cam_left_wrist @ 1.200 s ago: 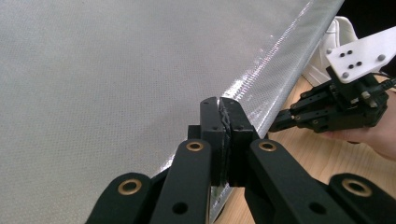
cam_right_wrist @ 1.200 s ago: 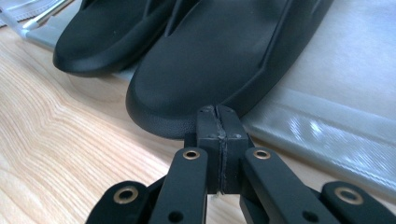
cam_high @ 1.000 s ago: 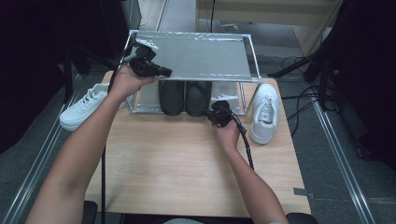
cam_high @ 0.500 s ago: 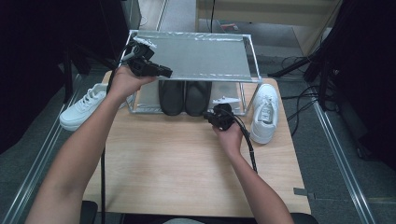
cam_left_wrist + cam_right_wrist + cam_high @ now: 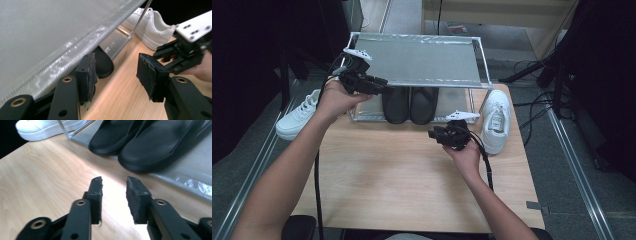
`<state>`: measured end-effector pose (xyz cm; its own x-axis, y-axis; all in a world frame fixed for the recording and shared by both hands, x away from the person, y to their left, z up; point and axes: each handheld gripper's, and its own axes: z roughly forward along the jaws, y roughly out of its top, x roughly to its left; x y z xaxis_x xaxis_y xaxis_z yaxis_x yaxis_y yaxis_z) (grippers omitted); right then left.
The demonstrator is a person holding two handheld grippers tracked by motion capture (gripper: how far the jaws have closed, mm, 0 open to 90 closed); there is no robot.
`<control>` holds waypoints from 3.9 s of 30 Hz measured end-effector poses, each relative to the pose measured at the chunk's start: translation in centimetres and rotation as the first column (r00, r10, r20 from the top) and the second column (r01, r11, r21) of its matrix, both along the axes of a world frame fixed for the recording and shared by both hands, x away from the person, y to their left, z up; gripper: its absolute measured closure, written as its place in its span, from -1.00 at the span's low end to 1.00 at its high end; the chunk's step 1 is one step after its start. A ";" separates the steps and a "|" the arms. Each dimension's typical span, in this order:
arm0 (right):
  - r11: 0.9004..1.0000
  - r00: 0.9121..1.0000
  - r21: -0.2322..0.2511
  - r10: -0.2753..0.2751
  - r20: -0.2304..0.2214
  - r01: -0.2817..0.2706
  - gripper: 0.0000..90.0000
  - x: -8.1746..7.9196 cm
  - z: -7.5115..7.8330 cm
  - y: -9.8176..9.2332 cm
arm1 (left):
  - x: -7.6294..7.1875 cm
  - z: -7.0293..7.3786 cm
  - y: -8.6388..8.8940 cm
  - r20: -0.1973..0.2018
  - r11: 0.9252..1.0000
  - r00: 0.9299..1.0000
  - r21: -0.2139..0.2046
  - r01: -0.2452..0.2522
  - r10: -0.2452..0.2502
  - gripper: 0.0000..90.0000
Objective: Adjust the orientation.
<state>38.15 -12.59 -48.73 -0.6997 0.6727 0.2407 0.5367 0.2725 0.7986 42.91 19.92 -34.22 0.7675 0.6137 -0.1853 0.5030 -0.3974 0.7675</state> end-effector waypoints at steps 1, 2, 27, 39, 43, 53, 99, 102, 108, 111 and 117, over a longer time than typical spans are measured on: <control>1.000 1.000 -0.005 0.007 0.002 -0.007 0.45 -0.3 0.1 -0.1 | -0.2 -0.2 0.1 -0.002 1.000 1.000 -0.001 0.002 -0.002 0.08; 1.000 1.000 -0.009 0.010 0.008 -0.010 0.44 -0.6 0.2 -0.3 | -0.5 -0.4 0.2 -0.002 1.000 1.000 0.002 0.002 -0.002 0.07; 0.997 0.996 0.022 0.069 0.054 -0.070 0.25 -3.4 0.2 -3.8 | -6.3 -6.7 4.3 -0.032 0.997 0.997 -0.036 -0.066 0.065 -0.03; 0.995 0.995 -0.003 0.096 0.039 -0.096 0.24 -3.7 -0.2 -3.8 | -7.2 -8.8 6.9 -0.054 0.994 0.993 -0.038 -0.103 0.101 -0.03; 0.996 0.995 0.005 0.091 0.034 -0.092 0.24 -3.5 -0.4 -3.8 | -7.4 -9.1 7.9 -0.048 0.992 0.992 -0.049 -0.119 0.117 -0.03; 0.997 0.997 0.009 0.077 0.030 -0.078 0.24 -3.3 -0.4 -4.1 | -7.3 -9.6 9.8 -0.060 0.985 0.985 -0.041 -0.165 0.163 -0.03; 1.000 1.000 -0.011 0.028 0.009 -0.028 0.24 -4.5 -0.9 -5.7 | 1.5 -10.2 20.5 -0.039 0.894 0.894 0.068 -0.443 0.446 0.15; 1.000 1.000 -0.012 0.024 0.007 -0.024 0.24 -4.6 -1.0 -5.9 | 2.1 -11.4 20.6 -0.069 0.896 0.895 0.091 -0.434 0.441 0.15; 1.000 1.000 -0.012 0.014 0.003 -0.014 0.24 -4.8 -1.1 -6.2 | 2.4 -13.2 20.9 -0.083 0.895 0.891 0.054 -0.443 0.446 0.23; 1.000 1.000 -0.015 0.010 -0.001 -0.010 0.24 -4.8 -1.2 -6.3 | 2.6 -13.7 21.3 -0.102 0.898 0.893 0.044 -0.437 0.439 0.21; 1.000 1.000 -0.021 0.012 -0.006 -0.012 0.24 -4.9 -1.3 -6.2 | 2.6 -14.0 21.7 -0.103 0.916 0.910 0.013 -0.401 0.401 0.33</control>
<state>33.25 -18.82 -50.06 -0.7062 0.6692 0.2311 0.5382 0.2954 0.7893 45.51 41.61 -48.18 0.4341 0.8639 -0.2554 0.6935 -0.1395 0.7068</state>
